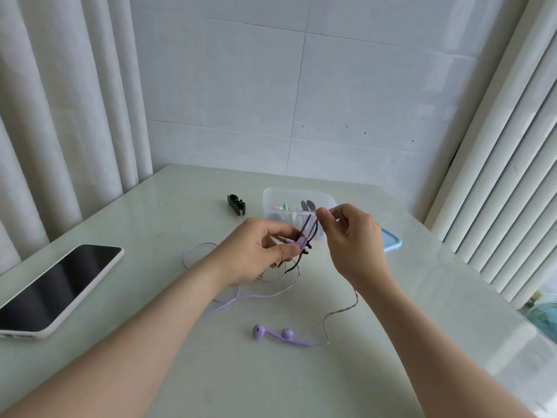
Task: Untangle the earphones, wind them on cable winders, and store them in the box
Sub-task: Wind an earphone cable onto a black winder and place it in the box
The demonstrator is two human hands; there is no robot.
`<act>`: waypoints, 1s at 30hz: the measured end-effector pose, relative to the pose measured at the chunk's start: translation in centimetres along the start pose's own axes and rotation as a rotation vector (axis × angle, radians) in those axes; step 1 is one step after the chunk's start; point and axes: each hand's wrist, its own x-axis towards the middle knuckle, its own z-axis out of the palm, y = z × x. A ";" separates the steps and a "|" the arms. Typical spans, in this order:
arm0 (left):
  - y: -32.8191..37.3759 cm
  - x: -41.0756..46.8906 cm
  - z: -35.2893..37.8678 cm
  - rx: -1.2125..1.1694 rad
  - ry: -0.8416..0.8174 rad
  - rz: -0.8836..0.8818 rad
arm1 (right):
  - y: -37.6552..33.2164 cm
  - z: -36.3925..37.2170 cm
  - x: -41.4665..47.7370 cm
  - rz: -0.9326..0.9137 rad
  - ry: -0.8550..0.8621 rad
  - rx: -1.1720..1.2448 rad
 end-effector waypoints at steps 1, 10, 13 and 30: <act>0.2 -0.1 0.1 -0.092 -0.006 -0.002 | 0.1 0.2 0.0 0.014 -0.008 0.008; 0.6 0.2 -0.3 -0.395 0.333 -0.082 | -0.9 0.6 -1.4 -0.048 -0.438 0.003; 0.4 0.3 -0.5 -0.411 0.419 -0.121 | -2.0 0.6 -1.9 -0.144 -0.540 -0.034; 0.2 -0.3 -0.2 -0.120 -0.023 -0.034 | -2.3 -1.5 -0.5 0.181 -0.156 0.446</act>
